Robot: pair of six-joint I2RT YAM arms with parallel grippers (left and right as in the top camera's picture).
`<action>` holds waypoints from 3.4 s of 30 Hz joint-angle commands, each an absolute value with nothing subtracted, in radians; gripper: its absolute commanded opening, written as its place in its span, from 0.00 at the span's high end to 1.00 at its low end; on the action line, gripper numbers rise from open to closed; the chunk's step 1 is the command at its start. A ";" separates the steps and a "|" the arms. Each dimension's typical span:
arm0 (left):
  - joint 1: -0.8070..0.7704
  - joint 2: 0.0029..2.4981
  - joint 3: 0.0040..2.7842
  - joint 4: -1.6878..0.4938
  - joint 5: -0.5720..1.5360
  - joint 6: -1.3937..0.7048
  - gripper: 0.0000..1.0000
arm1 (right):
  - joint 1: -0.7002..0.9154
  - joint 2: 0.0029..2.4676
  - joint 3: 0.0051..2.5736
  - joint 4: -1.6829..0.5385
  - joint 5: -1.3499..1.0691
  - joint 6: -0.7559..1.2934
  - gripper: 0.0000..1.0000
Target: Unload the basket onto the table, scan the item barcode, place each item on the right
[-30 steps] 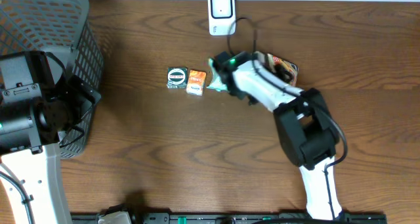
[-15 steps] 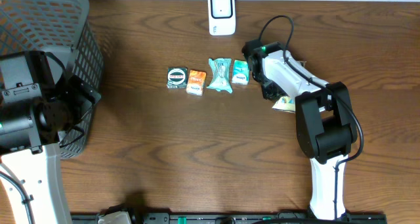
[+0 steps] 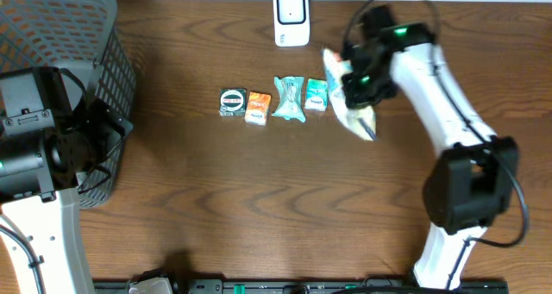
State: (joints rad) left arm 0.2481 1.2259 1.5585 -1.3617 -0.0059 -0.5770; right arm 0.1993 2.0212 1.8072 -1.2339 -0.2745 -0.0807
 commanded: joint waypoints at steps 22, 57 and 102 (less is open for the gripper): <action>0.254 1.221 1.569 -1.365 -0.012 -0.581 0.02 | -0.208 2.002 1.394 -0.939 -0.723 0.030 0.59; 0.254 1.221 1.569 -1.365 -0.012 -0.581 0.02 | 0.169 1.827 1.425 -0.861 -0.403 0.232 0.90; 0.254 1.221 1.569 -1.365 -0.012 -0.581 0.02 | 0.249 1.935 1.533 -1.221 0.193 0.275 0.99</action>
